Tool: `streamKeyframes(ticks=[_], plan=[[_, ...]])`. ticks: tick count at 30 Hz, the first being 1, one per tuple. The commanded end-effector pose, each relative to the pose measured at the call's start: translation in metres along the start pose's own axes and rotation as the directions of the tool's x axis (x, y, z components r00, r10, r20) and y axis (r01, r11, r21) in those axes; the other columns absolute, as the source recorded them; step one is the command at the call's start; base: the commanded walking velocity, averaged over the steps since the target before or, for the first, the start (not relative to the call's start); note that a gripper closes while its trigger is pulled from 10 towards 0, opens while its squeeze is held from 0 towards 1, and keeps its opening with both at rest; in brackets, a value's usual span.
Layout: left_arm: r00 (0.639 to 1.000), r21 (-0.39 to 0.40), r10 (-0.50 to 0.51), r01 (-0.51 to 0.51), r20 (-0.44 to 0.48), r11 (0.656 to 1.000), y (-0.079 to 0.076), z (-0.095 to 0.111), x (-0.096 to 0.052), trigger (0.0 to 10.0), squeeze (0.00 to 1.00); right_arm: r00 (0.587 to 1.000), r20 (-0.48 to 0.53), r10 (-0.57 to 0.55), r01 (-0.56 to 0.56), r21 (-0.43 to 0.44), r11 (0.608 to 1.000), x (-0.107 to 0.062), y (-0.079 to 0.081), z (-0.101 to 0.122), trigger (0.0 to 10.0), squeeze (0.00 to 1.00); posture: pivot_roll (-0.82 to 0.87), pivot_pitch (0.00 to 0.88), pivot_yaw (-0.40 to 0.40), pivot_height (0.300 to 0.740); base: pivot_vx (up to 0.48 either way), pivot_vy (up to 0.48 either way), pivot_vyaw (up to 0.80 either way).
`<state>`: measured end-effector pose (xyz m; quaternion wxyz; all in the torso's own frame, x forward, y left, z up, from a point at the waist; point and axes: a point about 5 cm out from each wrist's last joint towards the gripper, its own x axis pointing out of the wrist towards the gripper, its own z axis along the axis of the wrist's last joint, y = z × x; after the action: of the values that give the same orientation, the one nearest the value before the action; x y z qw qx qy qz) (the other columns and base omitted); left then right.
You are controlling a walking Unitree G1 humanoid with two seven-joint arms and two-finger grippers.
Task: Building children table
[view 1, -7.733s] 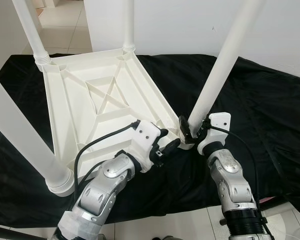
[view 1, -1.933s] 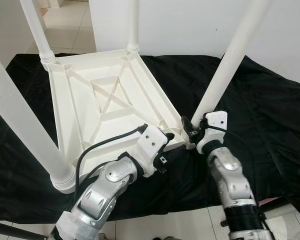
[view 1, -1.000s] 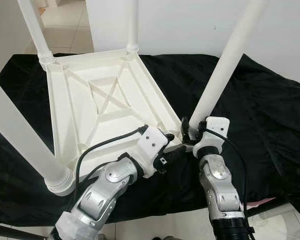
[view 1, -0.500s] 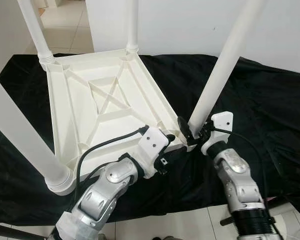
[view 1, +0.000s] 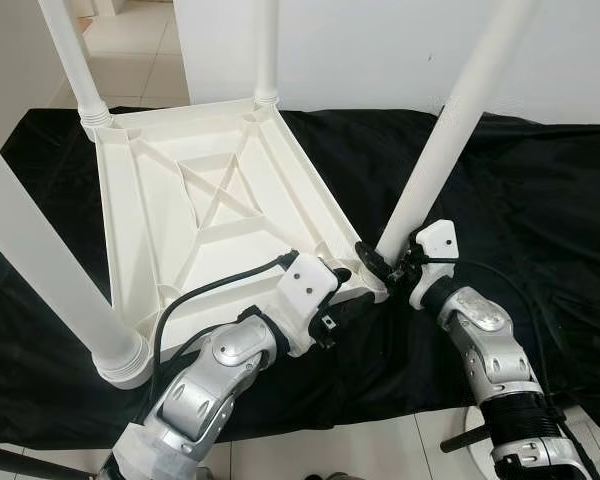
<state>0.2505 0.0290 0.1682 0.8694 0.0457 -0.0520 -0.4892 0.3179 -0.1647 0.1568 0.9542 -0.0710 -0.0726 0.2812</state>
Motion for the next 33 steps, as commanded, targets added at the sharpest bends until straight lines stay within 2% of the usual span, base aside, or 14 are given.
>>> streamKeyframes(ticks=[1, 2, 3, 9, 13, 16, 18, 19, 23, 26, 28, 29, 31, 33], plan=[[0.999, 0.009, -0.043, 0.043, -0.007, 0.999, -0.002, -0.001, 0.000, 10.0, 0.00, 1.000, -0.027, 0.000, 0.000, 0.002, 1.000, -0.004, -0.002, -0.006, 2.8, 0.00, -0.03, 0.103, -0.060, 0.740, 0.000, 0.000, 0.00], [0.999, 0.009, -0.043, 0.043, -0.007, 0.999, -0.002, -0.001, 0.000, 10.0, 0.00, 1.000, -0.027, 0.000, 0.000, 0.002, 1.000, -0.004, -0.002, -0.006, 2.8, 0.00, -0.03, 0.103, -0.060, 0.740, 0.000, 0.000, 0.00], [0.999, 0.008, -0.044, 0.044, -0.008, 0.999, -0.002, -0.001, -0.001, 10.0, 0.00, 1.000, -0.025, 0.002, -0.001, 0.012, 1.000, -0.005, 0.000, -0.007, 10.0, 0.00, -0.02, 0.105, -0.057, 0.740, 0.000, 0.000, 0.00], [0.999, 0.010, -0.049, 0.049, -0.014, 0.999, -0.002, -0.001, -0.002, 10.0, 0.00, 0.998, 0.017, -0.053, 0.052, 0.054, 0.997, -0.005, 0.002, 0.000, 10.0, 0.00, -0.03, 0.108, -0.049, 0.740, 0.000, 0.000, 0.00], [0.998, 0.010, -0.056, 0.057, -0.015, 0.998, -0.003, -0.001, -0.002, 10.0, 0.00, 0.995, 0.010, -0.101, 0.100, 0.047, 0.994, -0.003, 0.004, 0.001, 10.0, 0.00, -0.03, 0.108, -0.045, 0.740, 0.000, 0.000, 0.00], [0.998, 0.009, -0.062, 0.063, -0.017, 0.998, -0.003, -0.002, -0.002, 10.0, 0.00, 0.980, 0.009, -0.198, 0.198, 0.053, 0.979, -0.002, 0.008, 0.002, 10.0, 0.00, -0.04, 0.108, -0.043, 0.740, 0.000, 0.000, 0.00], [0.998, 0.008, -0.063, 0.063, -0.017, 0.998, -0.004, -0.002, -0.002, 10.0, 0.00, 0.975, 0.010, -0.220, 0.220, 0.053, 0.974, -0.002, 0.011, 0.002, 10.0, 0.00, -0.04, 0.109, -0.043, 0.740, 0.000, 0.000, 0.00], [0.998, 0.008, -0.064, 0.064, -0.017, 0.998, -0.004, -0.002, -0.001, 10.0, 0.00, 0.966, 0.012, -0.260, 0.258, 0.077, 0.963, -0.003, 0.015, 0.001, 10.0, 0.00, -0.04, 0.109, -0.043, 0.740, 0.000, 0.000, 0.00], [0.998, 0.007, -0.065, 0.065, -0.017, 0.998, -0.004, -0.003, -0.001, 10.0, 0.00, 0.958, 0.012, -0.286, 0.284, 0.095, 0.954, -0.003, 0.017, 0.000, 10.0, 0.00, -0.04, 0.109, -0.043, 0.740, 0.000, 0.000, 0.00], [0.998, 0.006, -0.066, 0.067, -0.016, 0.998, -0.005, -0.003, -0.001, 10.0, 0.00, 0.933, -0.001, -0.361, 0.358, 0.123, 0.926, -0.004, 0.022, -0.002, 10.0, 0.00, -0.05, 0.110, -0.043, 0.740, 0.000, 0.000, 0.00], [0.997, 0.004, -0.069, 0.069, -0.016, 0.998, -0.005, -0.003, -0.001, 10.0, 0.00, 0.894, -0.031, -0.448, 0.447, 0.136, 0.884, -0.005, 0.030, -0.006, 10.0, 0.00, -0.05, 0.108, -0.049, 0.740, 0.000, 0.000, 0.00], [0.997, 0.004, -0.069, 0.069, -0.016, 0.998, -0.005, -0.003, -0.001, 10.0, 0.00, 0.894, -0.031, -0.448, 0.447, 0.136, 0.884, -0.005, 0.030, -0.006, 10.0, 0.00, -0.05, 0.108, -0.049, 0.740, 0.000, 0.000, 0.00], [0.997, 0.004, -0.071, 0.071, -0.016, 0.997, -0.006, -0.003, 0.000, 10.0, 0.00, 0.869, -0.047, -0.493, 0.495, 0.124, 0.860, -0.005, 0.034, -0.008, 10.0, 0.00, -0.05, 0.108, -0.050, 0.740, 0.000, 0.000, 0.00], [0.997, 0.003, -0.071, 0.071, -0.016, 0.997, -0.006, -0.004, 0.000, 10.0, 0.00, 0.846, -0.077, -0.528, 0.534, 0.148, 0.833, -0.005, 0.039, -0.010, 10.0, 0.00, -0.04, 0.106, -0.056, 0.740, 0.000, 0.000, 0.00]])
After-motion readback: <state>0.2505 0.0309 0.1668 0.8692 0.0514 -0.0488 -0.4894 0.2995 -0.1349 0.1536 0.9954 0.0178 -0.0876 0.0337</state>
